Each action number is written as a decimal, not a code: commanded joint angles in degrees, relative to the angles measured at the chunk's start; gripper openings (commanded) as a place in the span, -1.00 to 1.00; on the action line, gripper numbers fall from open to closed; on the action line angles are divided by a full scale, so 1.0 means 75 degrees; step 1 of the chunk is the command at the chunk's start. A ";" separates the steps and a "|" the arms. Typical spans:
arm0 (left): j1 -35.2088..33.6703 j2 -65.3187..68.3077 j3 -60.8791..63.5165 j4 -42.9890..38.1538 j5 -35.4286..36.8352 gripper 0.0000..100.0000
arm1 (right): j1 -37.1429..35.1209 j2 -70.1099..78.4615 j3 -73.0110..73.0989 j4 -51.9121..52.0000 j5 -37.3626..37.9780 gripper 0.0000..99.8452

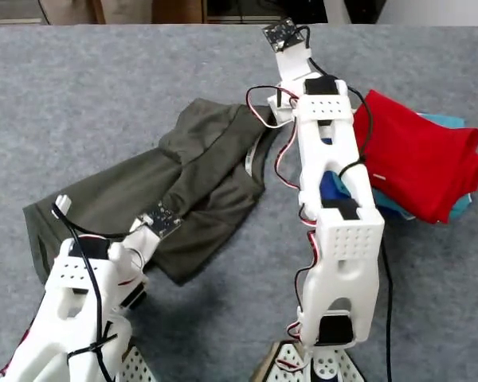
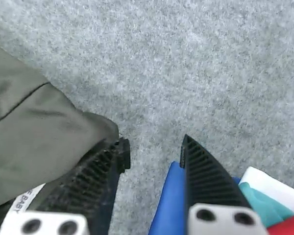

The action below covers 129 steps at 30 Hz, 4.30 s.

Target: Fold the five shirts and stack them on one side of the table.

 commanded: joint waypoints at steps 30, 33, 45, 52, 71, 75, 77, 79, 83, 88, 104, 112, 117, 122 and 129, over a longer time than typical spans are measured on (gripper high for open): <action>-0.0457 -0.0053 -0.4021 0.0914 0.0059 -0.96 | -0.0416 -0.0428 -0.1483 0.1524 0.0164 -0.64; -0.1078 0.0029 -0.5029 0.0996 0.0059 -0.96 | -0.0756 -0.0440 -0.2303 0.2766 0.0422 -0.64; -0.4149 0.0111 -0.5615 -0.1629 0.3552 -0.96 | -0.2655 0.0674 -0.2655 0.4630 0.0363 -0.64; -0.4876 0.1026 -0.5040 -0.2590 0.4982 -0.96 | -0.2796 0.1401 -0.2842 0.5228 -0.0059 -0.64; -0.6048 0.6488 -0.8053 -0.4653 0.8299 -0.96 | -0.3147 0.0240 -0.4847 0.6060 0.0164 -0.64; -0.6037 0.7613 -0.9131 -0.4630 0.8486 -0.96 | -0.3440 0.0533 -0.3956 0.5744 0.0164 -0.64; -0.6001 0.8059 -0.9506 -0.4607 0.8475 -0.96 | -0.3534 0.0885 -0.3628 0.5333 0.0129 -0.64; -0.5990 0.8434 -0.9776 -0.4595 0.8440 -0.96 | -0.3581 0.1284 -0.3475 0.5029 0.0129 -0.64; -0.5955 0.8832 -0.9975 -0.4595 0.8334 -0.96 | -0.3616 0.1999 -0.3475 0.4982 0.0117 -0.64; -0.5533 0.8938 -0.9975 -0.4067 0.7256 -0.96 | -0.3616 0.2233 -0.3475 0.5615 0.0164 -0.64; -0.5509 0.8797 -0.9612 -0.2438 0.5075 -0.96 | -0.4155 0.1870 -0.0275 0.6001 0.0703 -0.64; -0.5451 0.7355 -0.8299 -0.2391 0.3938 -0.96 | -0.4495 -0.0709 0.3956 0.4372 0.1078 -0.64; -0.5169 0.6711 -0.7092 -0.3317 0.3950 -0.96 | -0.3991 -0.2491 0.4296 0.4419 0.1465 -0.64; -0.4982 0.6640 -0.6259 -0.3997 0.4431 -0.96 | -0.3757 -0.3171 0.2174 0.5404 0.1700 -0.63; -0.5029 0.6640 -0.5732 -0.4923 0.4595 -0.96 | -0.3546 -0.2069 -0.1541 0.6037 0.1676 -0.63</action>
